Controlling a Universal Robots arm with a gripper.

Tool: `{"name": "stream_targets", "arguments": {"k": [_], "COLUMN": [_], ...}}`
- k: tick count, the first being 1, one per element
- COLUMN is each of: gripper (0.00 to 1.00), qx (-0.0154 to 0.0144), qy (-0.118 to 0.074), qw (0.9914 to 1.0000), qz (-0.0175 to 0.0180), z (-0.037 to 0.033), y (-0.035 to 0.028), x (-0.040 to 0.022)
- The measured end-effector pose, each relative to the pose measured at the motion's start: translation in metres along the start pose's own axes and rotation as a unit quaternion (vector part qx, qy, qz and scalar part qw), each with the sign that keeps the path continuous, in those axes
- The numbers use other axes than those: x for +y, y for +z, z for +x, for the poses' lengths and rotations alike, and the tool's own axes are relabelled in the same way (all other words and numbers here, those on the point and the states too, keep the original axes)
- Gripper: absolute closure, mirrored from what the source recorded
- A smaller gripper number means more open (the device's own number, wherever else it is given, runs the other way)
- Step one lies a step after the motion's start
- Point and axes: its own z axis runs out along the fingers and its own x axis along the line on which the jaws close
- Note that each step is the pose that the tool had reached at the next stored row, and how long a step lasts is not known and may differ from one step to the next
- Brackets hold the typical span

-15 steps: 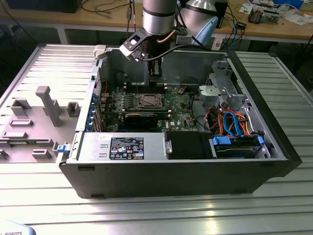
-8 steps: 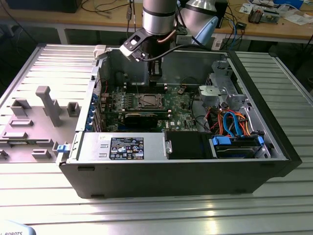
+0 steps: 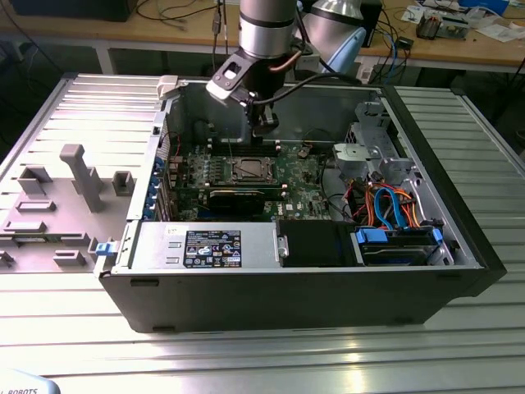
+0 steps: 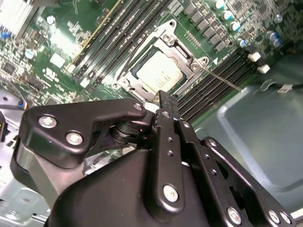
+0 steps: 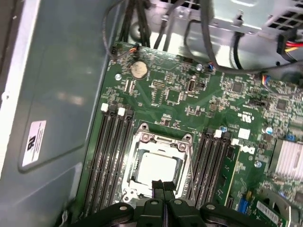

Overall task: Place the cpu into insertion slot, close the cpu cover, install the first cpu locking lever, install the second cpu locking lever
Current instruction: 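Install the first cpu locking lever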

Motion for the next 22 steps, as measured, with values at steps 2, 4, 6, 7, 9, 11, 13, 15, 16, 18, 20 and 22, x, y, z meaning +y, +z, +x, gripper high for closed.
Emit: {"name": "stream_targets", "arguments": {"k": [2, 4, 6, 7, 9, 11, 13, 15, 16, 18, 20, 22], "gripper": [0.89, 0.89, 0.89, 0.89, 0.89, 0.89, 0.89, 0.89, 0.89, 0.89, 0.89, 0.89], "qx": [-0.0003, -0.0003, -0.0003, -0.0008, -0.0013, -0.0016, -0.0019, -0.0022, -0.0024, -0.0027, -0.0031, -0.0036], "qy": [-0.023, -0.023, -0.023, -0.060, -0.096, -0.112, -0.135, -0.152, -0.166, -0.190, -0.221, -0.256], "qw": [0.99974, 0.99973, 0.99973, 0.99820, 0.99540, 0.99366, 0.99090, 0.98834, 0.98613, 0.98184, 0.97530, 0.96672], "qz": [0.0003, 0.0003, 0.0003, 0.0007, 0.0011, 0.0013, 0.0016, 0.0018, 0.0019, 0.0022, 0.0026, 0.0030], "z": [0.0000, 0.0000, 0.0000, 0.0000, 0.0000, 0.0000, 0.0000, 0.0000, 0.0000, 0.0000, 0.0001, 0.0001], "y": [0.0000, 0.0000, 0.0000, 0.0000, 0.0000, 0.0000, 0.0000, 0.0000, 0.0000, 0.0000, 0.0000, 0.0000], "x": [0.0000, 0.0000, 0.0000, 0.0000, 0.0000, 0.0000, 0.0000, 0.0000, 0.0000, 0.0000, 0.0000, 0.0000]}}
